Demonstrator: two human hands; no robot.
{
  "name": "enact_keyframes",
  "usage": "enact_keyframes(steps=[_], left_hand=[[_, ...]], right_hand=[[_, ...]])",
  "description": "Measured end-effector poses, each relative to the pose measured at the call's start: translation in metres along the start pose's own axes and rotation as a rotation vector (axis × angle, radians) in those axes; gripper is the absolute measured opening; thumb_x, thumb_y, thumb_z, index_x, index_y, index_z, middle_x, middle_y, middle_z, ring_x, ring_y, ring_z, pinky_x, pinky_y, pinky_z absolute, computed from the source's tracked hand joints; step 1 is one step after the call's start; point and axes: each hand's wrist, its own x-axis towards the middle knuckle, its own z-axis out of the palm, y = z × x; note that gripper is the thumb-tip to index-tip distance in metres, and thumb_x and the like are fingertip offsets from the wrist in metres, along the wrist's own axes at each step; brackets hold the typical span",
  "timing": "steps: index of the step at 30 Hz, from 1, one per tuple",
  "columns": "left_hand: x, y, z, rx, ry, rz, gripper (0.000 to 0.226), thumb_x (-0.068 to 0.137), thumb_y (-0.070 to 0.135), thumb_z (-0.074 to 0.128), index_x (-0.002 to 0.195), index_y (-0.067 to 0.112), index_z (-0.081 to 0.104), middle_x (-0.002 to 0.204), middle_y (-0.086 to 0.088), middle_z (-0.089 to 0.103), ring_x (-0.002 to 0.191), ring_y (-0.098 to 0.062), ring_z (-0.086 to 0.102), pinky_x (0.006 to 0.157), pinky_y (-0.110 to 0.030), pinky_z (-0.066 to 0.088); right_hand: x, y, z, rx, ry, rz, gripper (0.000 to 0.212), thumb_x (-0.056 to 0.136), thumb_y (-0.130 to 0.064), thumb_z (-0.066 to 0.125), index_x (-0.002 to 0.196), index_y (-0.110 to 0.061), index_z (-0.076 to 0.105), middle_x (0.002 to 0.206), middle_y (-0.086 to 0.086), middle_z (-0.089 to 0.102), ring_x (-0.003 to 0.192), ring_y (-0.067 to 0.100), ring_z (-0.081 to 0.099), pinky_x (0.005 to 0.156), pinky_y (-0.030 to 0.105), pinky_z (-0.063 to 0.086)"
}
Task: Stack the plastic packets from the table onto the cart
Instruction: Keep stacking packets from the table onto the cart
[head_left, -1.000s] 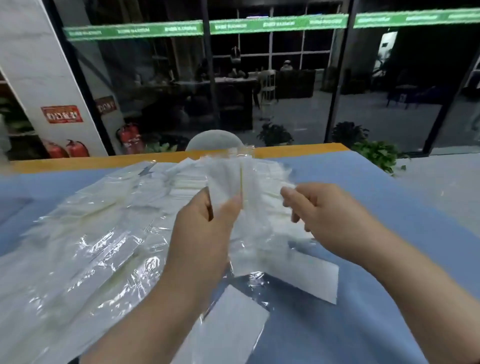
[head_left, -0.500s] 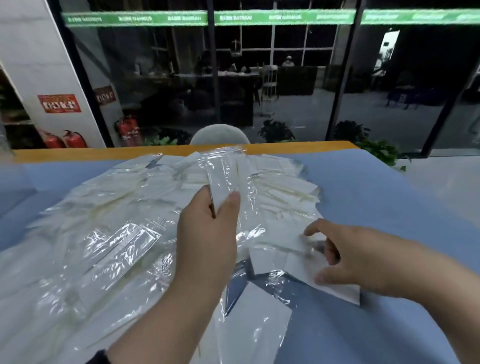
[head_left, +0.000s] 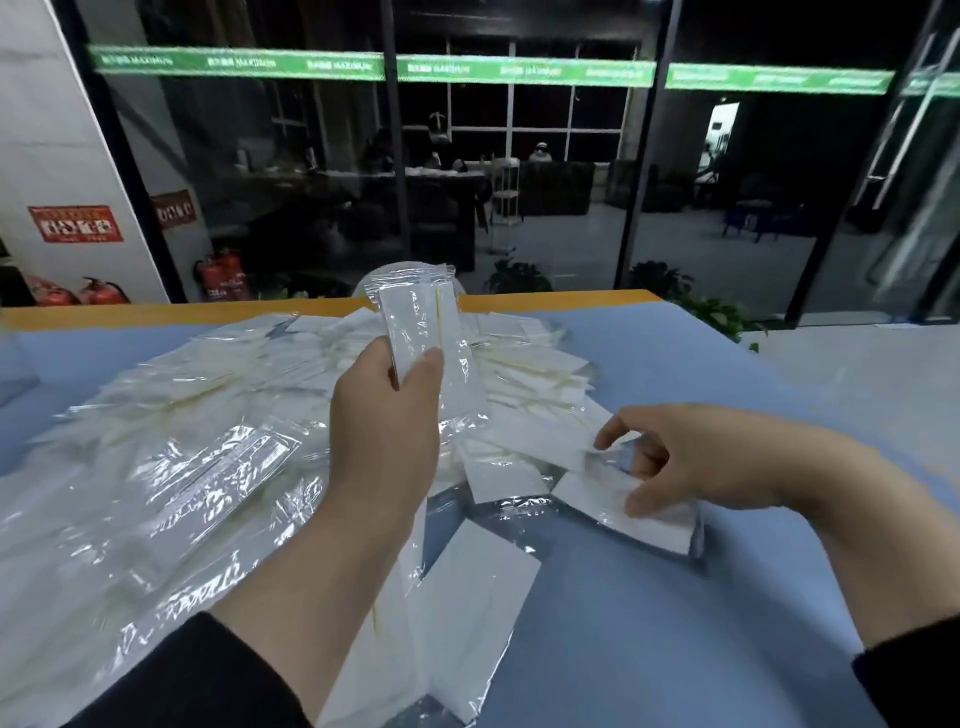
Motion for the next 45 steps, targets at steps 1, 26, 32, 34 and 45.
enact_keyframes(steps=[1, 26, 32, 34, 45], left_hand=[[0.001, -0.001, 0.001, -0.014, 0.004, 0.000, 0.032, 0.097, 0.030, 0.061, 0.098, -0.003, 0.059, 0.066, 0.003, 0.043, 0.060, -0.013, 0.035, 0.056, -0.029, 0.032], [0.008, -0.004, -0.003, -0.009, 0.101, -0.072, 0.035, 0.095, 0.022, 0.059, 0.067, 0.016, 0.040, 0.051, 0.012, 0.034, 0.052, -0.011, 0.026, 0.047, -0.023, 0.024], [0.010, -0.003, -0.002, 0.010, 0.099, -0.076, 0.029, 0.096, 0.026, 0.060, 0.079, 0.004, 0.050, 0.055, 0.010, 0.037, 0.054, -0.011, 0.030, 0.055, -0.031, 0.029], [0.008, -0.004, -0.001, 0.020, 0.086, -0.071, 0.031, 0.096, 0.025, 0.060, 0.079, 0.003, 0.048, 0.054, 0.010, 0.036, 0.053, -0.010, 0.029, 0.052, -0.027, 0.029], [0.006, -0.005, 0.001, 0.017, 0.052, -0.101, 0.030, 0.097, 0.029, 0.061, 0.095, -0.002, 0.059, 0.063, 0.002, 0.041, 0.055, -0.011, 0.033, 0.057, -0.031, 0.031]], right_hand=[[-0.003, 0.006, -0.005, 0.043, -0.012, -0.023, 0.041, 0.081, -0.033, 0.080, 0.113, -0.048, 0.058, 0.074, -0.009, 0.062, 0.061, 0.004, 0.051, 0.065, 0.027, 0.040], [0.065, -0.036, -0.013, 0.312, 0.372, -0.188, 0.029, 0.086, -0.025, 0.079, 0.109, -0.031, 0.061, 0.091, -0.005, 0.062, 0.074, 0.008, 0.058, 0.065, 0.021, 0.047], [0.097, -0.030, 0.022, -0.028, 0.255, -0.093, 0.081, 0.087, -0.049, 0.072, 0.155, -0.038, 0.028, 0.161, -0.014, 0.028, 0.148, 0.013, 0.027, 0.122, 0.044, 0.021], [0.100, -0.030, 0.021, -0.092, 0.240, -0.083, 0.083, 0.086, -0.055, 0.069, 0.155, -0.039, 0.026, 0.161, -0.015, 0.029, 0.149, 0.011, 0.024, 0.124, 0.049, 0.010], [0.095, -0.029, 0.013, -0.150, 0.249, -0.060, 0.080, 0.084, -0.063, 0.066, 0.152, -0.037, 0.034, 0.146, -0.009, 0.048, 0.142, 0.017, 0.037, 0.123, 0.055, -0.002]])
